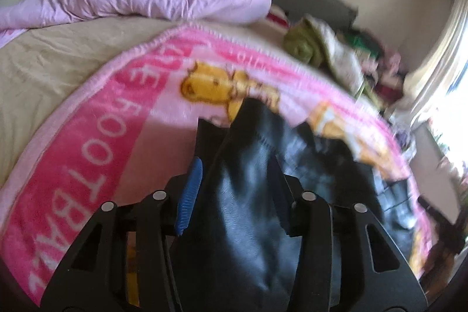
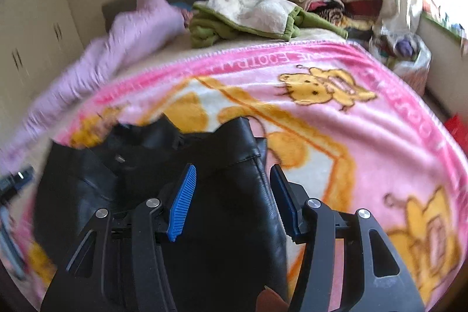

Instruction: Fold large clothes

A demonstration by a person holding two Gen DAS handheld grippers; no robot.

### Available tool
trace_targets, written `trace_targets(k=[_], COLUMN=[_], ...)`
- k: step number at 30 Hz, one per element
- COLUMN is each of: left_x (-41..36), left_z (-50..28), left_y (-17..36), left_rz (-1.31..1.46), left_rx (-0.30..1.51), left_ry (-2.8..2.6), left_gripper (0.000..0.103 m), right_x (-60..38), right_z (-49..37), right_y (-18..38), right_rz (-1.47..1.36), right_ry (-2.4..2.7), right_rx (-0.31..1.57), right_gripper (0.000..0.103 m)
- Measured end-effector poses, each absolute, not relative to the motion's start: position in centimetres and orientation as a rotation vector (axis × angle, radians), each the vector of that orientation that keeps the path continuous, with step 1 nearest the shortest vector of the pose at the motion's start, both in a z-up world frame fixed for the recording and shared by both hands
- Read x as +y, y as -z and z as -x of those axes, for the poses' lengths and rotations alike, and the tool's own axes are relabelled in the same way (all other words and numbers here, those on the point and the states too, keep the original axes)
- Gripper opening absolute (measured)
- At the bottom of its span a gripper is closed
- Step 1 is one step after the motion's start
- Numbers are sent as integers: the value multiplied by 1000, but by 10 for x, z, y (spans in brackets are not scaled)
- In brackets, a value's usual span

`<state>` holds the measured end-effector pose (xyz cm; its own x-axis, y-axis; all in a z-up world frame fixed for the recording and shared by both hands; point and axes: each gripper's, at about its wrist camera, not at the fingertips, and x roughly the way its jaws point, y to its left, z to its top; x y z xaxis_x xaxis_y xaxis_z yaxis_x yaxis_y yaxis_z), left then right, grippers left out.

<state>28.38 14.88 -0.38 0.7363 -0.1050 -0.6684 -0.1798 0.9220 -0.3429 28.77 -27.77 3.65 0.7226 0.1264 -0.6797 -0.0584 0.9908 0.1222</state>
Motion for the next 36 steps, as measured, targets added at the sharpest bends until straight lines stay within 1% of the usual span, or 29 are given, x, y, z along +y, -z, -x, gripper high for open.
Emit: trace_targets(k=[2,5,6,7,8,9,11,12,15,19,21,27,36], left_x=[144,143,142,141,140,140,137,137,135,140,142,147,148], left_z=[-296,-302,-303,-303,-302,-301,-298,-296,-289,-281,-282,-303,-317], left_y=[18,27,27,25,24,23,18,14,-4,-27,-33,-25,-2], left_rz=[358,329,316,303,294,286,274,268,261,300,306,338,302], left_rx=[802,814,808,801,797,788,764,745,695,634,615,641,678], left_ry=[-55,-59,-57,-58,-56,-51,-48,-45,-30,-14,-22,-53,-95], left_gripper=[42,42,36,33,25,20,12,10,8,7,6,5,5], right_x=[-271,-265,-264,-263,-264,-265,-271,-274,-292,-321,-325,-315,-314], right_z=[-296,-306,-309,-310,-310,-309,-306,-303,-298,-297,-301,-326,-345], right_y=[-26,-14,-10,-9,-7,-7,-10,-13,-27,-49,-56,-53,-22], right_rz=[-17,51,68,78,90,84,46,24,-130,-341,-388,-400,-394], right_ry=[-86,-83,-87,-81,-68,-69,-73,-75,-128,-192,-199,-176,-116], right_rx=[770,786,784,782,774,768,742,729,710,666,654,655,707], right_gripper=[52,51,42,35,26,22,18,17,16,15,15,15,15])
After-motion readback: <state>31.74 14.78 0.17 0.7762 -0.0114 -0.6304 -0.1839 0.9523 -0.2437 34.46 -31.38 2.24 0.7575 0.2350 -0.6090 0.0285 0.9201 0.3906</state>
